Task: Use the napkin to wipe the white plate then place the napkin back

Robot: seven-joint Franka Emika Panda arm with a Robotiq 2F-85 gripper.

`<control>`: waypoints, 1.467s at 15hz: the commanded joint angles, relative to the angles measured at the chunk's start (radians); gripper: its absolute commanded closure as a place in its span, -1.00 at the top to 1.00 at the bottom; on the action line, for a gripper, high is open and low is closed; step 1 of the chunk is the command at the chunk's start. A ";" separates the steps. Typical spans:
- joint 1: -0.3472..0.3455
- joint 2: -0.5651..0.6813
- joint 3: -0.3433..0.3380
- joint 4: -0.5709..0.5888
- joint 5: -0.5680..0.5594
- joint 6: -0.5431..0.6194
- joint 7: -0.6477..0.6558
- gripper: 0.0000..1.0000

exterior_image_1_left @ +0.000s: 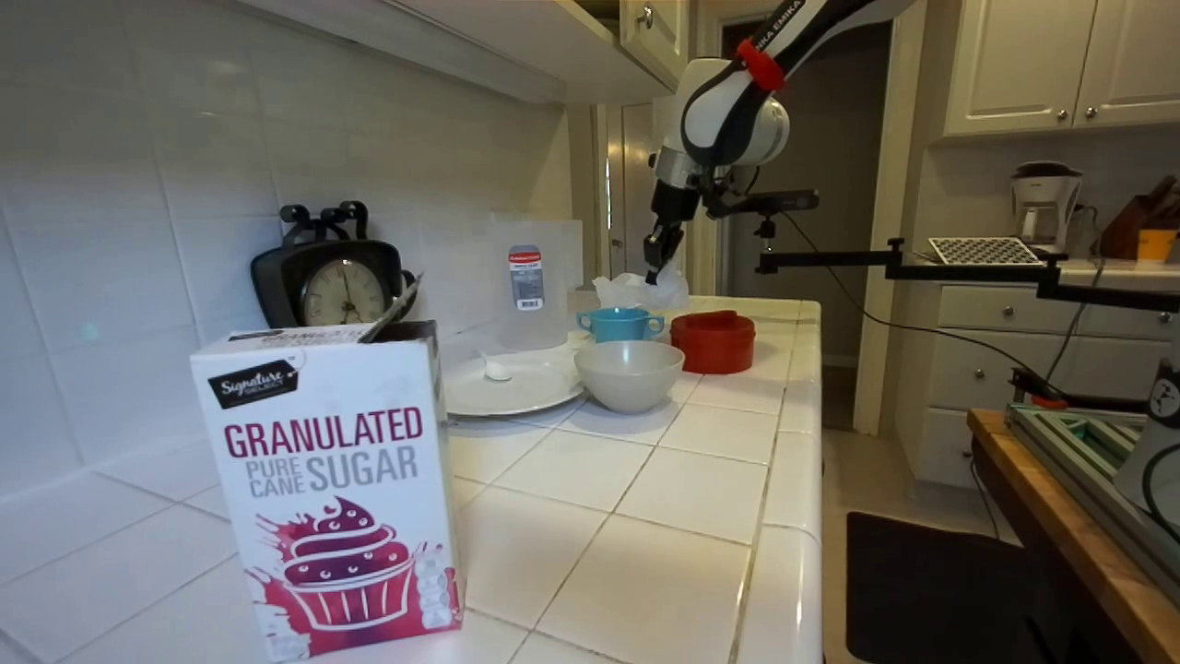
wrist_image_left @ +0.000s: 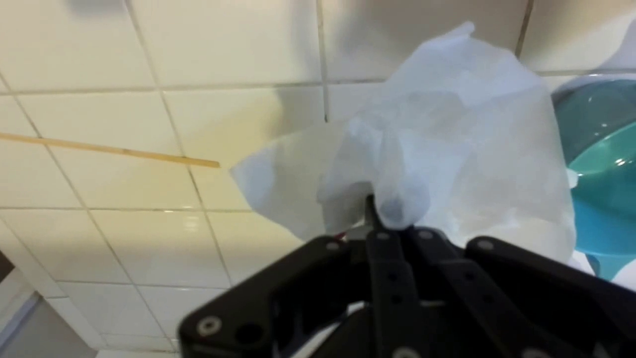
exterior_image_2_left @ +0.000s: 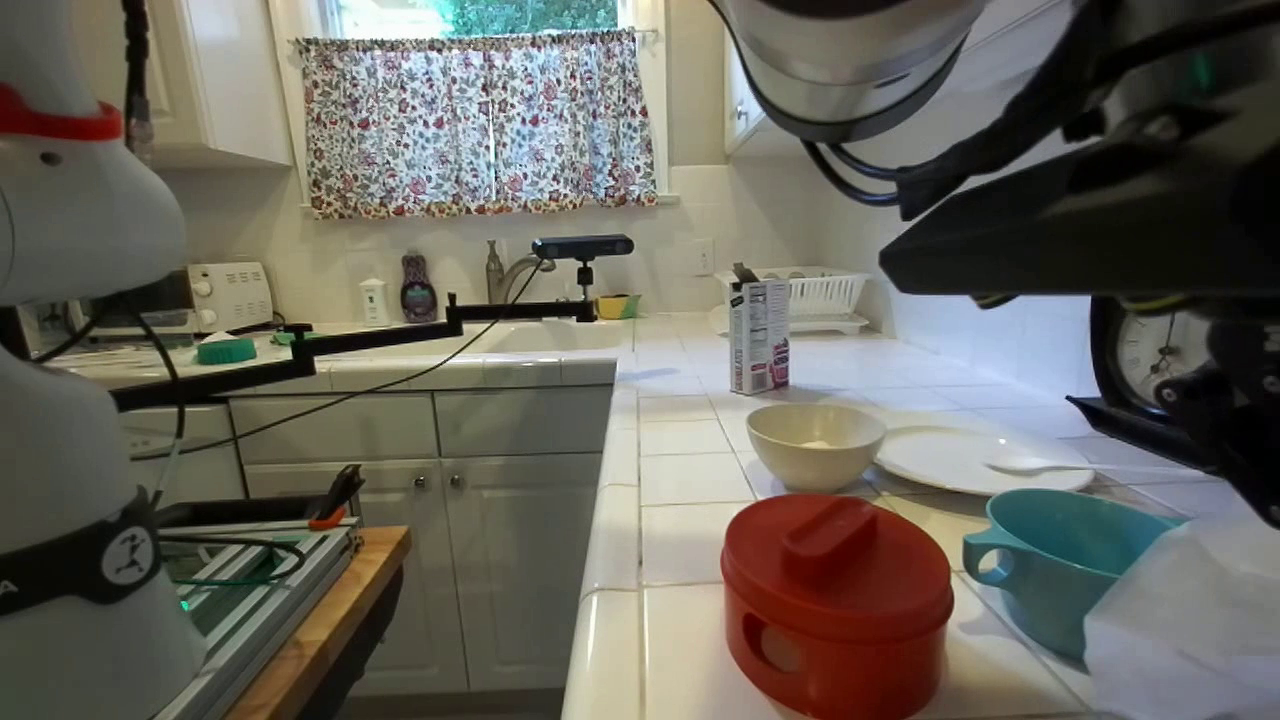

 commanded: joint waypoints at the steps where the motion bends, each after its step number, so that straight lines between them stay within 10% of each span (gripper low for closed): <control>1: 0.000 0.019 0.015 0.019 -0.016 -0.034 0.019 -1.00; 18: -0.042 0.214 0.073 0.153 0.022 -0.041 -0.004 -1.00; 19: -0.042 0.216 0.075 0.159 0.021 -0.039 0.000 -0.48; 22: -0.037 0.198 0.078 0.168 0.011 -0.046 -0.002 -0.20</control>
